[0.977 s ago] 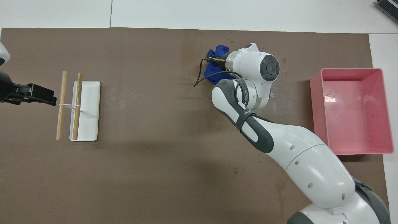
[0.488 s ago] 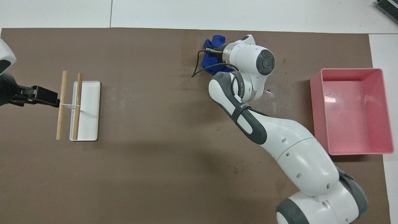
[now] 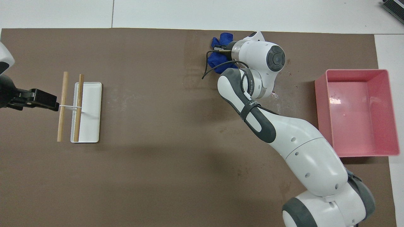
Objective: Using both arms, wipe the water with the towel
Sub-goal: 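Carry the blue cloth with the right gripper toward the pink bin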
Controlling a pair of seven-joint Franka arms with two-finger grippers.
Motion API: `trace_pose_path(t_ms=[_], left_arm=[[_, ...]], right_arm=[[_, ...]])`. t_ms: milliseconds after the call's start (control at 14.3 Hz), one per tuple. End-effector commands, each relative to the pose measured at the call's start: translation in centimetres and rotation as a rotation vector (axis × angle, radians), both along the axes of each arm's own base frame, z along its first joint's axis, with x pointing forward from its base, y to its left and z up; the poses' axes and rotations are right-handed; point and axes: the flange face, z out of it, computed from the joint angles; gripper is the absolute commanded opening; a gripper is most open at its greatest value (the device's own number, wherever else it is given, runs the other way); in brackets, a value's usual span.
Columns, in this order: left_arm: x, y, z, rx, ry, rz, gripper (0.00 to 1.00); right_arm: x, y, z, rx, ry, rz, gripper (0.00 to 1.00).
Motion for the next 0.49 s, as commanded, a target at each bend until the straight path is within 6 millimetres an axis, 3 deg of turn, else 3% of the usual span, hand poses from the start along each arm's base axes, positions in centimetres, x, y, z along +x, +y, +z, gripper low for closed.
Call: trace_pose_path(t_ms=[0, 279, 419], left_arm=[[-1.1, -1.0, 0.1, 0.021, 0.014, -0.035, 1.0], [-1.2, -0.4, 0.2, 0.02, 0.002, -0.018, 1.0], [-1.2, -0.4, 0.1, 0.02, 0.008, -0.018, 1.0]], right_arm=[[0.9, -2.8, -1.8, -0.166, 0.001, 0.083, 0.0], [1.1, -5.0, -2.1, -0.338, 0.01, 0.203, 0.0], [1.3, -7.2, -1.5, -0.418, 0.031, 0.271, 0.0]])
